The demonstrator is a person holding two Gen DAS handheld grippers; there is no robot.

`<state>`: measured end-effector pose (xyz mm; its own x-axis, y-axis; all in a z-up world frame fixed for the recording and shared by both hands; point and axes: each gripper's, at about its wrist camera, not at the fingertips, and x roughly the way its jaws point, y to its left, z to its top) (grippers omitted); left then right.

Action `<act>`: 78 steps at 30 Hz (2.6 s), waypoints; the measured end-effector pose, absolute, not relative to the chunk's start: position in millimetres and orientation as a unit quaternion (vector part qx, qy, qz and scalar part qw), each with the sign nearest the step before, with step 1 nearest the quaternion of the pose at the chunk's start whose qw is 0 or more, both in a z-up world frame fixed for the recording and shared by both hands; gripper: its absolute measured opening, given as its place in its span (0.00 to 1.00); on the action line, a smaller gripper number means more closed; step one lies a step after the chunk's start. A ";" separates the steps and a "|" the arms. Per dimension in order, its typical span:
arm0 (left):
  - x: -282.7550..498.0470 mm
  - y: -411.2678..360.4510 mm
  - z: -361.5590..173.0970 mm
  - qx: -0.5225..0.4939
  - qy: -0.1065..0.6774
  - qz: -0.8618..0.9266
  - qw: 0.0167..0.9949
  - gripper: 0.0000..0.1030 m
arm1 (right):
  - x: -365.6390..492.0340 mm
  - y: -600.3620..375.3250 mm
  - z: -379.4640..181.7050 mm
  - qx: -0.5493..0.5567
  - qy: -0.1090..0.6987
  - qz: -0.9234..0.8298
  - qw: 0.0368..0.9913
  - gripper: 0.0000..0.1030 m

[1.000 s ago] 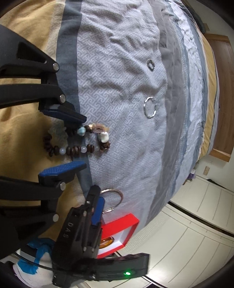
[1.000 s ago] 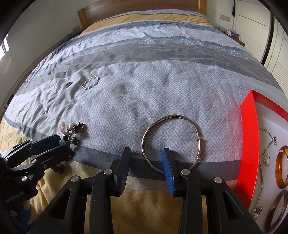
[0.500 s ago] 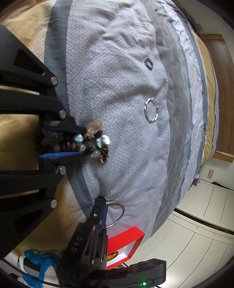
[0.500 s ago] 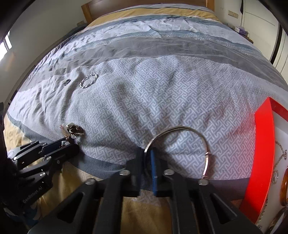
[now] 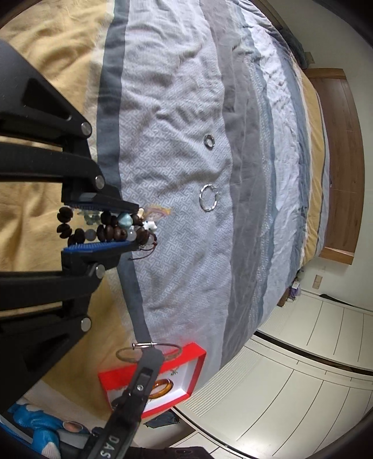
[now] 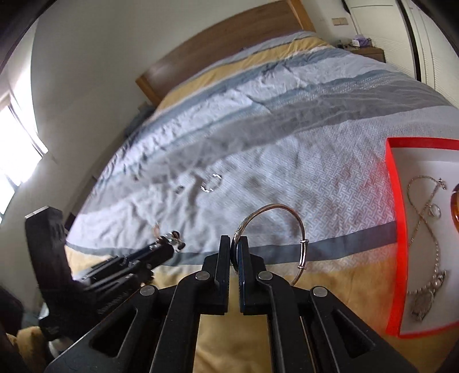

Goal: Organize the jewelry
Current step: 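Carry the beaded bracelet and silver bangle into the red box and open both tools, then pull both open tools back from the box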

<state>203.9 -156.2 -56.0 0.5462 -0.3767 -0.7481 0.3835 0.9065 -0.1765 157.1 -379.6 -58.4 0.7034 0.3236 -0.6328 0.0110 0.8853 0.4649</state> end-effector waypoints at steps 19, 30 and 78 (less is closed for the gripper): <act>158.9 -329.0 -7.8 0.035 0.399 -0.359 0.843 0.16 | 78.3 -514.9 -15.8 0.151 0.368 -0.060 0.915 0.05; 139.4 -429.8 -71.9 0.097 0.446 -0.379 0.805 0.16 | 68.9 -587.3 -93.3 0.146 0.441 -0.099 0.880 0.05; 22.9 -173.1 28.3 0.064 0.395 -0.280 0.873 0.35 | -79.1 -354.1 29.0 0.080 0.355 -0.077 0.928 1.00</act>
<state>22.9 -173.1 28.3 0.5307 -0.4388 -0.7251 0.5394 0.8348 -0.1105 -79.1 -354.1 29.0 0.7362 -0.0850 -0.6714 0.1991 0.9754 0.0948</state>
